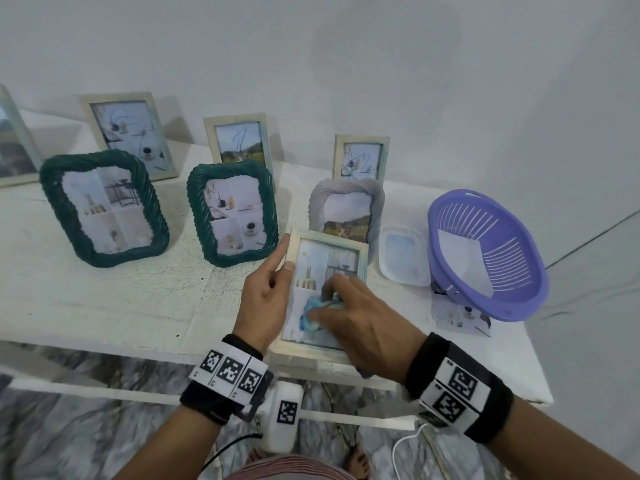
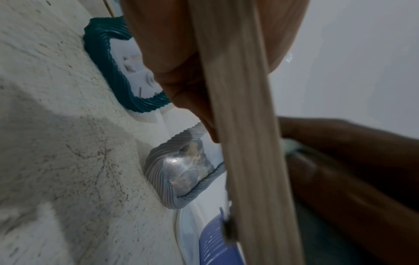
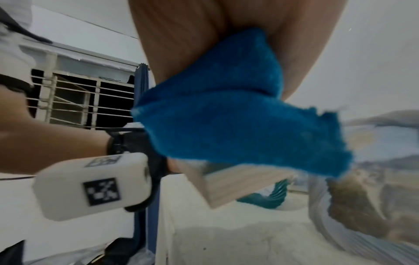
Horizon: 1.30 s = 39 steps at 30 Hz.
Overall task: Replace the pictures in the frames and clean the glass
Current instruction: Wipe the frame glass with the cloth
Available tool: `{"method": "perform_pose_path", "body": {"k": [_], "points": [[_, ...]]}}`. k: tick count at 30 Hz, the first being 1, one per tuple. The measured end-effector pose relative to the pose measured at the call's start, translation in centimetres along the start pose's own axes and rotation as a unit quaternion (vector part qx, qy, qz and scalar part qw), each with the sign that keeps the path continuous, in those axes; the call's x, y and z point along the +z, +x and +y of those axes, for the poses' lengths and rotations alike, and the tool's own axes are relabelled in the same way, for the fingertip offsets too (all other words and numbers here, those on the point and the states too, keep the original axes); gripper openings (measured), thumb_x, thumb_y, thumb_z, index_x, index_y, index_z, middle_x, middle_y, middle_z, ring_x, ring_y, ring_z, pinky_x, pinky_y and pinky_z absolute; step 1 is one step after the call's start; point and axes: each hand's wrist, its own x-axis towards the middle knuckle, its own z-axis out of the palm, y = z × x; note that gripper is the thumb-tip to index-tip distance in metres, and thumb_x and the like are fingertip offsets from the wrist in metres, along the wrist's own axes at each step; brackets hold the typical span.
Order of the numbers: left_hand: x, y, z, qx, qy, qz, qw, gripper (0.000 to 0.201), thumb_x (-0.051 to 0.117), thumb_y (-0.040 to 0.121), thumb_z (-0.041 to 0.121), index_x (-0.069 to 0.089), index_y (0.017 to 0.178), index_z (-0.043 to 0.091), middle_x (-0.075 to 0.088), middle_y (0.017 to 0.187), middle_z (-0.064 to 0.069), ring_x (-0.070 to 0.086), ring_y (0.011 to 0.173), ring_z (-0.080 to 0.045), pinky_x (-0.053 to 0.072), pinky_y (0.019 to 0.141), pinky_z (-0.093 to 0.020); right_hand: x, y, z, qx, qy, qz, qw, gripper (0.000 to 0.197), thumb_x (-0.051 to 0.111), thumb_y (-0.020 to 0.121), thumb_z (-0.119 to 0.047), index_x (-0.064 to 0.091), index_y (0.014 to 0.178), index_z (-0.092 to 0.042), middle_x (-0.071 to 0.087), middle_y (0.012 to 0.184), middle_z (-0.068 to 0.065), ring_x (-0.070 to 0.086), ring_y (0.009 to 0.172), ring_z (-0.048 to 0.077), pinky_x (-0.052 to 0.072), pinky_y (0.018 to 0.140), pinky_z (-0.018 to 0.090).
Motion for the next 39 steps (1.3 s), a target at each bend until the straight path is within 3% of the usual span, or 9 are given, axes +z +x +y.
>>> {"method": "perform_pose_path", "body": {"k": [3,6,9,13,18,26,31,35,39], "points": [[0.0,0.0,-0.1,-0.007,0.005,-0.006,1.0,0.049,0.049,0.092,0.047,0.043,0.141,0.051,0.04,0.104,-0.001,0.042,0.089,-0.016,0.039,0.081,-0.038,0.0,-0.6,-0.6,-0.042,0.027,-0.038,0.998,0.023,0.057,0.091,-0.009,0.068,0.109,-0.019,0.047,0.106,0.009,0.047,0.09,0.025,0.05,0.07,0.037],[-0.1,-0.2,-0.2,-0.004,0.018,0.009,1.0,0.043,0.048,0.101,0.035,0.043,0.142,0.046,0.043,0.1,-0.001,0.04,0.078,-0.016,0.038,0.073,-0.034,-0.9,-0.9,0.6,-0.051,-0.017,-0.065,0.996,0.025,0.053,0.09,-0.011,0.068,0.107,-0.022,0.046,0.109,0.007,0.043,0.094,0.023,0.052,0.067,0.038],[-0.4,-0.1,-0.2,0.006,0.017,0.009,1.0,0.043,0.047,0.103,0.028,0.044,0.143,0.043,0.04,0.105,0.0,0.041,0.087,-0.014,0.039,0.079,-0.036,-1.6,-0.6,2.0,-0.028,-0.078,-0.049,0.995,0.035,0.036,0.086,-0.011,0.069,0.097,-0.017,0.049,0.107,0.009,0.042,0.09,0.023,0.052,0.059,0.037],[-0.5,0.0,-0.1,0.0,0.014,0.012,1.0,0.043,0.047,0.103,0.028,0.044,0.144,0.042,0.037,0.107,0.001,0.039,0.092,-0.015,0.038,0.083,-0.037,-1.6,-0.1,1.8,0.009,-0.091,-0.016,0.996,0.028,0.041,0.085,-0.009,0.068,0.093,-0.013,0.049,0.107,0.011,0.045,0.088,0.025,0.051,0.063,0.039],[-0.9,-0.1,-0.3,-0.013,0.008,0.014,1.0,0.048,0.049,0.091,0.048,0.045,0.139,0.051,0.043,0.101,-0.001,0.043,0.083,-0.018,0.04,0.076,-0.037,-0.8,-1.4,0.4,-0.041,-0.021,-0.075,0.996,0.021,0.06,0.087,-0.01,0.069,0.104,-0.019,0.047,0.108,0.007,0.042,0.092,0.021,0.05,0.064,0.032],[-0.2,-0.6,0.1,0.006,0.031,0.023,0.999,0.044,0.047,0.104,0.025,0.044,0.144,0.042,0.04,0.084,-0.002,0.032,0.065,-0.016,0.032,0.063,-0.027,-0.2,0.2,2.7,0.076,-0.114,0.025,0.99,0.021,0.062,0.075,0.001,0.065,0.091,-0.012,0.049,0.106,0.012,0.043,0.084,0.026,0.049,0.06,0.039],[-0.7,-0.7,0.2,0.011,0.044,0.039,0.998,0.043,0.047,0.103,0.021,0.045,0.143,0.037,0.034,0.073,-0.005,0.026,0.056,-0.011,0.028,0.052,-0.022,0.0,-1.0,1.3,0.011,-0.038,-0.033,0.999,0.018,0.066,0.08,-0.007,0.07,0.096,-0.015,0.049,0.107,0.008,0.046,0.087,0.023,0.05,0.063,0.032],[-0.5,-0.6,0.4,0.01,0.045,0.031,0.998,0.043,0.047,0.104,0.024,0.045,0.143,0.041,0.034,0.072,-0.003,0.03,0.058,-0.013,0.031,0.054,-0.022,-0.4,-1.4,1.6,-0.012,-0.092,-0.049,0.994,0.023,0.051,0.081,-0.006,0.069,0.092,-0.015,0.05,0.107,0.009,0.045,0.087,0.024,0.05,0.054,0.032],[-0.5,-0.2,0.0,0.003,0.03,0.007,1.0,0.043,0.047,0.102,0.035,0.042,0.143,0.048,0.043,0.091,-0.001,0.038,0.073,-0.017,0.037,0.07,-0.033,-0.8,0.0,2.9,0.036,-0.167,-0.012,0.985,0.03,0.038,0.081,-0.005,0.066,0.086,-0.013,0.05,0.104,0.011,0.045,0.082,0.025,0.043,0.058,0.032]]}}
